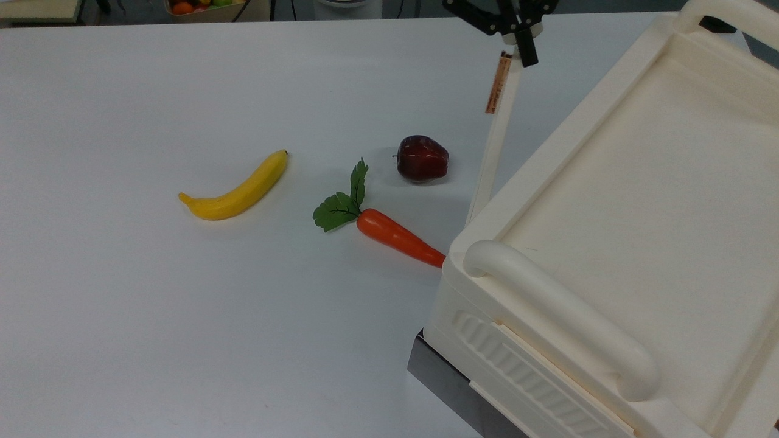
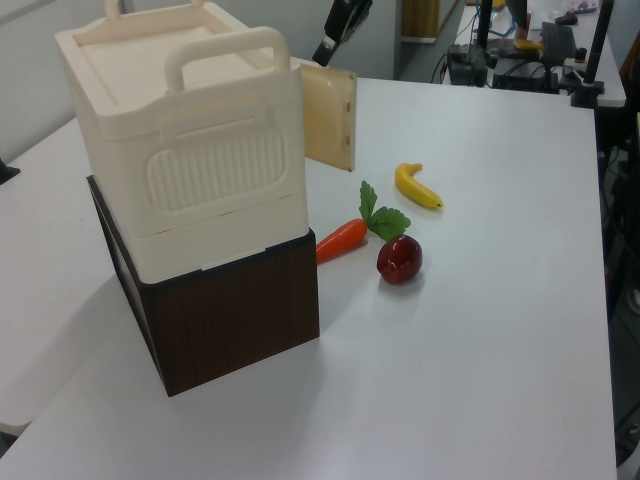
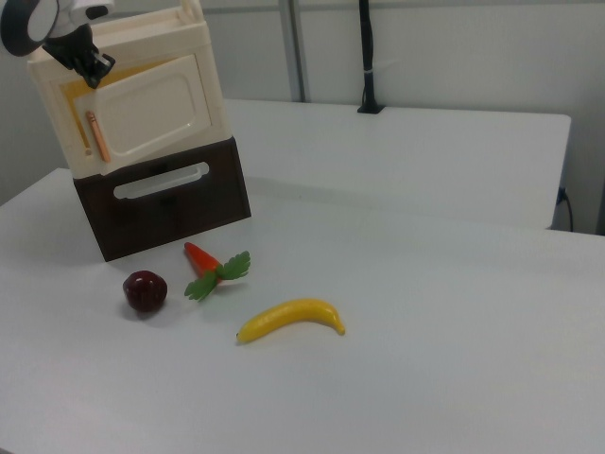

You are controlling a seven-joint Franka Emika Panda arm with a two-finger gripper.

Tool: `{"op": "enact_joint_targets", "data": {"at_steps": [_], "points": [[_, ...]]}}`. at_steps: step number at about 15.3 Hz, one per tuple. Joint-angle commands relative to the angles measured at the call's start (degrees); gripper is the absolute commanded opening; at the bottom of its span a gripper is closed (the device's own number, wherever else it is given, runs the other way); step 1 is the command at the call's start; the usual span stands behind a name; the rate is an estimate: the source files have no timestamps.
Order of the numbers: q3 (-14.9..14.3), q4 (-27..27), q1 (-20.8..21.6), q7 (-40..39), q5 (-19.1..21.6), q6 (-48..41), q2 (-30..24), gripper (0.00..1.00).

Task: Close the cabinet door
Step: 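Press the door flat against the cabinet body until shut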

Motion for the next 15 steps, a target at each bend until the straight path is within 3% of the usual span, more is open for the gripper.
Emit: {"op": "enact_joint_targets", "data": {"at_steps": [1,15], "points": [[-0.4,0.0,0.2,1.9,0.8,-1.3,-1.6,0.0],[-0.5,-1.4,0.7,0.8,-2.0,-2.6,1.8,0.0]]}}
